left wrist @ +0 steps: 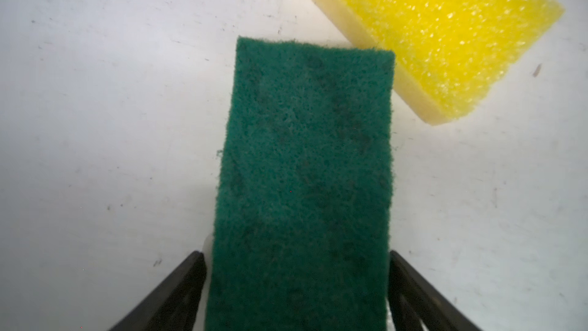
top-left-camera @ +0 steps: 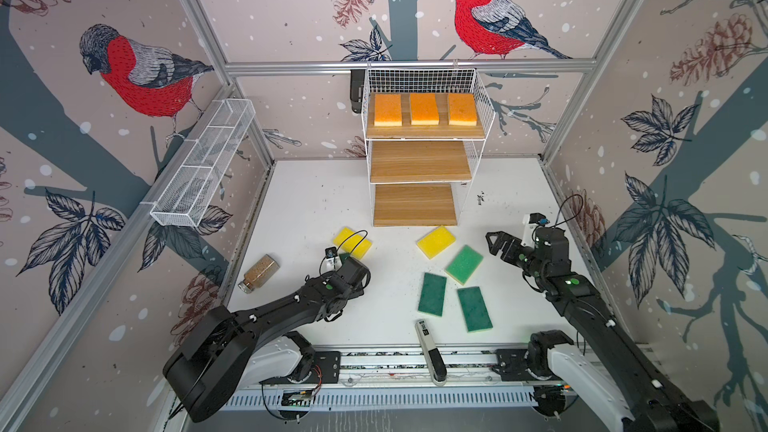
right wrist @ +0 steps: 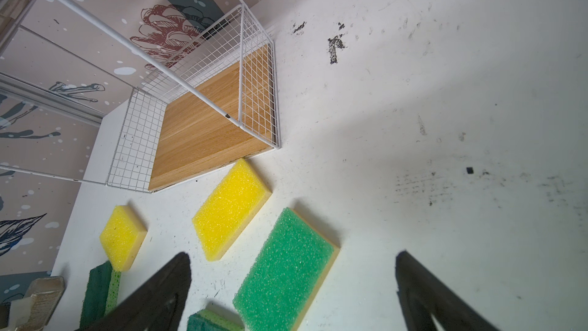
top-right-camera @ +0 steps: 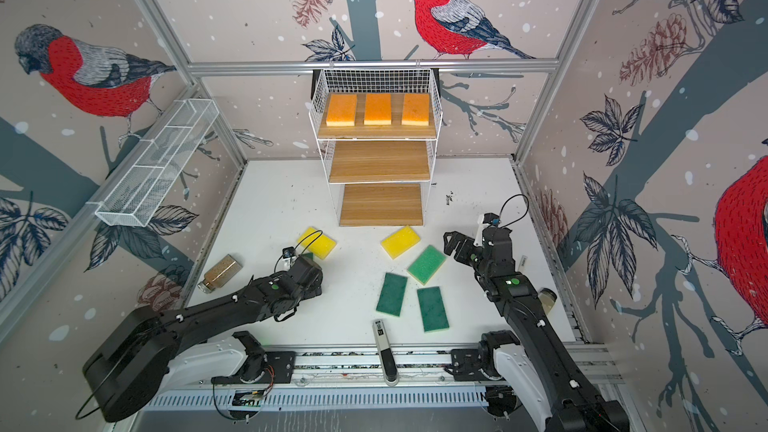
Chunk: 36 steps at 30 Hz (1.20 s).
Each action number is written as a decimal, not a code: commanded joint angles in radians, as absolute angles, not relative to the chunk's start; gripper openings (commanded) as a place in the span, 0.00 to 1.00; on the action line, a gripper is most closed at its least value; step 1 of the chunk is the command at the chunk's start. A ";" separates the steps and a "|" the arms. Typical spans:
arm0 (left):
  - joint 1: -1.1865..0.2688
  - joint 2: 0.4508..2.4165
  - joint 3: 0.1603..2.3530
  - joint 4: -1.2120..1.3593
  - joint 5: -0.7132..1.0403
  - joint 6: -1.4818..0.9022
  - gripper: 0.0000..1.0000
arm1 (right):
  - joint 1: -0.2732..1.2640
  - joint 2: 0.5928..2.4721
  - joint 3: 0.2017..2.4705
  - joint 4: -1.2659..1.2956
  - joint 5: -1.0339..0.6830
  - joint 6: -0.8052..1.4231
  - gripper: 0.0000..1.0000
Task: Place and organize the cleaning sponges onto the shelf
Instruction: 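Lift the dark green sponge off the table with the left gripper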
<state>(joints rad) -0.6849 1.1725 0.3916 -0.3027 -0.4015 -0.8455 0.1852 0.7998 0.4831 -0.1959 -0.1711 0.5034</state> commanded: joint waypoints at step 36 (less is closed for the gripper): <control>-0.831 0.988 0.646 -0.475 -0.365 -0.743 0.63 | 0.217 0.740 0.491 -0.212 -0.149 0.513 1.00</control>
<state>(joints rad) -0.7940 0.9600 0.5938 -0.4698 -0.3199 -0.7853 0.2115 0.7502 0.4816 -0.2039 -0.1558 0.5037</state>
